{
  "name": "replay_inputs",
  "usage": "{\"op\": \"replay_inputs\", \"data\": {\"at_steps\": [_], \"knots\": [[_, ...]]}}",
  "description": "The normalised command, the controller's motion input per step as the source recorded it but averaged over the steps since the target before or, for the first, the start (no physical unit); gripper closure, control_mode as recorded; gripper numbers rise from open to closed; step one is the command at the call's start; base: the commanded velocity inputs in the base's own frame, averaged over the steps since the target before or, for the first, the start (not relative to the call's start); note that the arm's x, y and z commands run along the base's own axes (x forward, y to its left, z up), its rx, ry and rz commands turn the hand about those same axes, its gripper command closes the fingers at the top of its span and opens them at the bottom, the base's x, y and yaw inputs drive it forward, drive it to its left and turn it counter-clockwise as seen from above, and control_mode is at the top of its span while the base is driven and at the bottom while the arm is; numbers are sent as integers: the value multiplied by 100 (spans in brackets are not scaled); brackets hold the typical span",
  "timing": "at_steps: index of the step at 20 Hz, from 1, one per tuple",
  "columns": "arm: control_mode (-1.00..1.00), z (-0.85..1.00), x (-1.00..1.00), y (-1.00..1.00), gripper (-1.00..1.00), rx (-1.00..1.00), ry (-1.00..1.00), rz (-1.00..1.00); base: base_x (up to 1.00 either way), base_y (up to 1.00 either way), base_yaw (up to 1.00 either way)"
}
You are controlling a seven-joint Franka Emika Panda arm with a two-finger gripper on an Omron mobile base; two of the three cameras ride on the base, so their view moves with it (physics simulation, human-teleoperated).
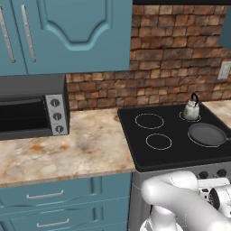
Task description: Pick the pan from the cabinet and place it on the stove. Then turn on the stove burner for the pan.
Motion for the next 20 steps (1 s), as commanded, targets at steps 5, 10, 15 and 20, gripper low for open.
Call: {"op": "replay_inputs", "data": {"at_steps": [5,10,15,20], "knots": [[-100,-12,10,-4,-100,0,-3,0,0,0,0],[-100,-8,7,0,-100,0,-4,0,0,0,0],[-100,0,2,0,-100,0,-4,0,0,0,0],[-100,0,2,0,-100,0,-2,0,0,0,0]]}}
